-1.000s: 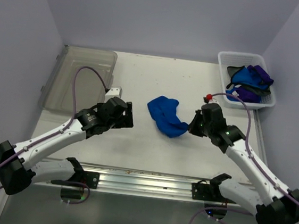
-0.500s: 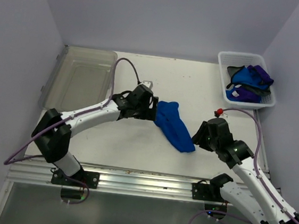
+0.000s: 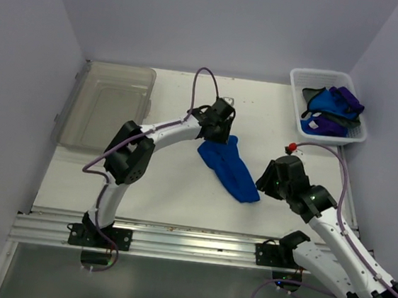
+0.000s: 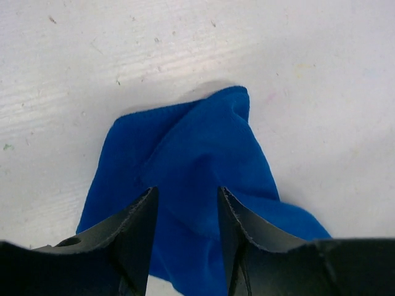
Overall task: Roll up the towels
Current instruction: Flatten the towel
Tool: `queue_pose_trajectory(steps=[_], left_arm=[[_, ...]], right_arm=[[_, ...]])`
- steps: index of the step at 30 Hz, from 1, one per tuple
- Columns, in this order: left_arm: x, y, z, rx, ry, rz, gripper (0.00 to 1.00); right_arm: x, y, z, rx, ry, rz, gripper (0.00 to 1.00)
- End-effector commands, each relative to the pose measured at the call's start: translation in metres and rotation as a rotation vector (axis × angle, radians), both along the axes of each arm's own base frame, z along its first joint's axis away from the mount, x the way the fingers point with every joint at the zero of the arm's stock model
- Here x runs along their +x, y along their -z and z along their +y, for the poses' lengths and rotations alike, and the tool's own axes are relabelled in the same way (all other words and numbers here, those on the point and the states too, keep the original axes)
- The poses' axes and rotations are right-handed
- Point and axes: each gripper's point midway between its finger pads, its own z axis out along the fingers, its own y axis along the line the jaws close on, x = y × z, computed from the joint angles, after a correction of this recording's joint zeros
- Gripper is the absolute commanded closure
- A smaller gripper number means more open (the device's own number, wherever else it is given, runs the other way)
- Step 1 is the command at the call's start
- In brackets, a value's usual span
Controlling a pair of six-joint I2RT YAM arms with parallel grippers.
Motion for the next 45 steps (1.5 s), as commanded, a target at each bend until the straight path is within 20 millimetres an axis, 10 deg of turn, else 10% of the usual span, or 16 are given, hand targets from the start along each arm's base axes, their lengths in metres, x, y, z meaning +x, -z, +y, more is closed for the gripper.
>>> queue_pose_trajectory(steps=[1,9,24,30,45], left_arm=[[0.017,0.007,0.0,0.057,0.006,-0.007,0.53],[0.023,0.02,0.013,0.123,-0.038,-0.024,0.39],[0.023,0.048,0.01,0.145,-0.012,0.021,0.47],[0.026,0.039,0.008,0.127,-0.015,0.002,0.71],[0.028,-0.002,0.023,0.142,-0.031,-0.108,0.81]], right_arm=[[0.004,-0.01,-0.005,0.01,0.039,-0.051,0.57],[0.0,-0.001,-0.007,-0.005,0.039,-0.031,0.56],[0.002,0.002,-0.002,-0.008,0.014,-0.016,0.56],[0.0,0.006,-0.003,-0.002,0.02,-0.007,0.56],[0.001,0.016,0.003,0.008,-0.002,0.016,0.6]])
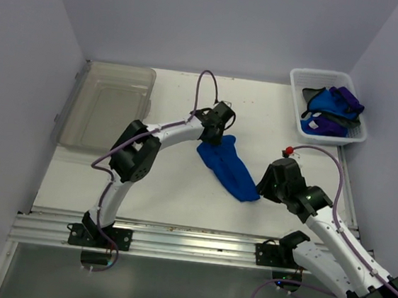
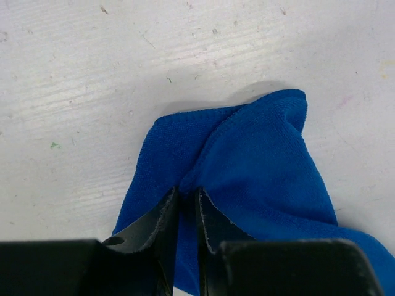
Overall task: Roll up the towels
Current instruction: Flatten the towel
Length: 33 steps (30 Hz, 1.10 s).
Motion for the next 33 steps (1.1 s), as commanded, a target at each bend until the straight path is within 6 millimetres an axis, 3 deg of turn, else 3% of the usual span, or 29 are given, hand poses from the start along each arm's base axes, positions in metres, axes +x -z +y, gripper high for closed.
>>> queue_pose_trajectory(steps=[1,7,14,24,27,30,33], left_arm=[[0.012,-0.039,0.0,-0.027,0.013,-0.104,0.81],[0.013,-0.022,-0.007,-0.023,0.04,-0.072,0.76],[0.014,-0.018,-0.015,-0.043,0.057,-0.061,0.68],[0.016,-0.019,-0.017,-0.051,0.056,-0.063,0.88],[0.016,-0.025,-0.017,-0.056,0.053,-0.069,1.0],[0.014,-0.035,-0.015,-0.064,0.039,-0.072,1.0],[0.01,-0.07,-0.012,-0.106,0.031,-0.109,1.0]], right_arm=[[0.007,-0.004,0.007,0.028,0.0,-0.022,0.6],[0.007,-0.003,0.006,0.025,0.001,-0.02,0.6],[0.006,-0.002,0.005,0.02,0.003,-0.016,0.6],[0.004,-0.002,0.005,0.025,0.002,-0.014,0.6],[0.004,0.0,0.005,0.023,0.003,-0.012,0.61],[0.003,0.003,0.005,0.018,0.001,-0.005,0.6],[0.003,0.006,0.002,0.006,0.008,0.0,0.6]])
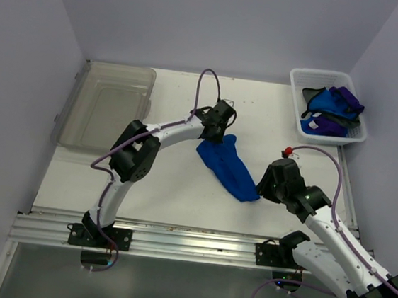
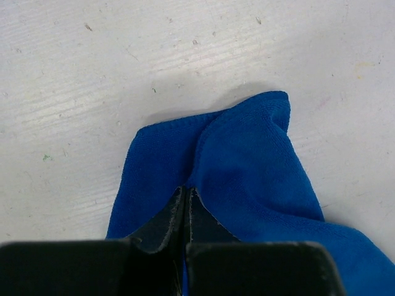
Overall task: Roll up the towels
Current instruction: Flatten the towel
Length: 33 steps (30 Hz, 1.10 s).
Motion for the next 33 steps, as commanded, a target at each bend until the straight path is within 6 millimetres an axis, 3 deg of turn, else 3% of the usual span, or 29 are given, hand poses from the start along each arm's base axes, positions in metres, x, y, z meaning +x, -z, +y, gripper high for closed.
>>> queue_pose_trajectory(steps=[1,3,4,6,10,15,20,33], left_arm=[[0.004,-0.066,-0.001,-0.093,-0.018,-0.088,1.0],[-0.003,-0.073,0.006,-0.098,-0.019,-0.079,1.0],[-0.007,-0.09,0.009,-0.124,-0.025,-0.096,1.0],[-0.014,-0.105,0.018,-0.148,-0.03,-0.119,1.0],[-0.028,-0.118,0.013,-0.218,0.003,-0.101,1.0],[-0.037,-0.117,0.011,-0.25,0.01,-0.075,1.0],[-0.04,-0.114,0.008,-0.269,0.017,-0.058,1.0],[-0.04,-0.116,0.007,-0.278,0.021,-0.062,1.0]], right_arm=[[0.002,0.004,0.0,0.0,0.013,-0.001,0.59],[0.001,0.009,-0.003,-0.007,0.031,0.008,0.57],[0.002,0.009,-0.004,-0.01,0.041,0.007,0.55],[0.002,0.011,-0.006,-0.011,0.051,0.002,0.54],[0.005,0.015,0.013,0.082,0.019,-0.006,0.53],[0.008,0.034,0.033,0.165,0.014,0.039,0.54],[0.017,0.037,0.041,0.196,0.022,0.026,0.54],[0.03,0.052,0.032,0.127,0.074,0.034,0.57]])
